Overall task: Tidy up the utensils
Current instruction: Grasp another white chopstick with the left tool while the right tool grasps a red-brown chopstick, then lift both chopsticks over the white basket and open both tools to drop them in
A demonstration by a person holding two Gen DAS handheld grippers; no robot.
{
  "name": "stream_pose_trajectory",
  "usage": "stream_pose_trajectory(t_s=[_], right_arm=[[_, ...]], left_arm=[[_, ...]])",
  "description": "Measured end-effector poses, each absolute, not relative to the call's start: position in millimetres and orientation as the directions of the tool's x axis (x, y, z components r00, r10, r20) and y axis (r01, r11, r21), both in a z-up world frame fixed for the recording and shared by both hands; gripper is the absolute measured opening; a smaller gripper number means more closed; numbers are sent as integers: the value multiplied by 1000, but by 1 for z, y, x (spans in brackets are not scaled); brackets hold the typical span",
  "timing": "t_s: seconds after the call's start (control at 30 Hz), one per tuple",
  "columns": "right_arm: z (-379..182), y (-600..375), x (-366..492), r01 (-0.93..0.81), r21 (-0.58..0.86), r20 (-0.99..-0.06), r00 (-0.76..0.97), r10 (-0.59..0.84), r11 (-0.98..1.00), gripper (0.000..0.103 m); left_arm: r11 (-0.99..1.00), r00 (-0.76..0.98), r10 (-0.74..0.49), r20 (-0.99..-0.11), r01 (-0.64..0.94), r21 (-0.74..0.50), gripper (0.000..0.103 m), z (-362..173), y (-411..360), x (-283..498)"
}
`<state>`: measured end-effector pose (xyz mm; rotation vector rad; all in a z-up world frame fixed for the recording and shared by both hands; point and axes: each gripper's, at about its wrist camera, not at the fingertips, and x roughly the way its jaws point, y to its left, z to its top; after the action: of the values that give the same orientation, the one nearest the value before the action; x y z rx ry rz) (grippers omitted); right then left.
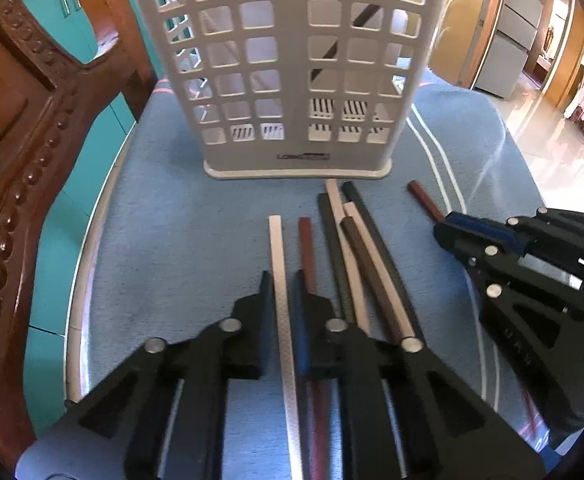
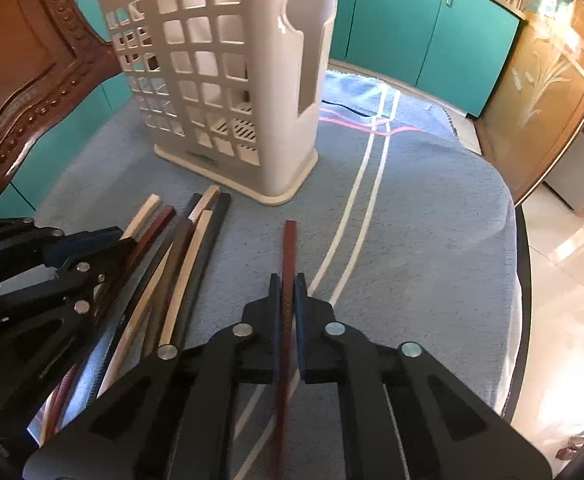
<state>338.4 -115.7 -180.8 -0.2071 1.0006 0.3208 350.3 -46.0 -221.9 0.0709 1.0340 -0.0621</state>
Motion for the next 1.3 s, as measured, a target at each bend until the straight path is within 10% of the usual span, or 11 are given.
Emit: stream_pose_trajectory(t_s=[0.47, 0.73, 1.3], right_arm=[[-66, -178, 274, -381, 107, -656, 667, 353, 918, 7], [12, -221, 223, -409, 206, -495, 740, 455, 889, 7], [86, -190, 280, -303, 294, -115, 930, 349, 906, 7]], left_arm=[[988, 720, -152, -677, 88, -129, 7, -126, -15, 303], [974, 879, -198, -433, 128, -185, 7, -28, 3, 234], [948, 998, 41, -40, -52, -314, 7, 54, 43, 271]])
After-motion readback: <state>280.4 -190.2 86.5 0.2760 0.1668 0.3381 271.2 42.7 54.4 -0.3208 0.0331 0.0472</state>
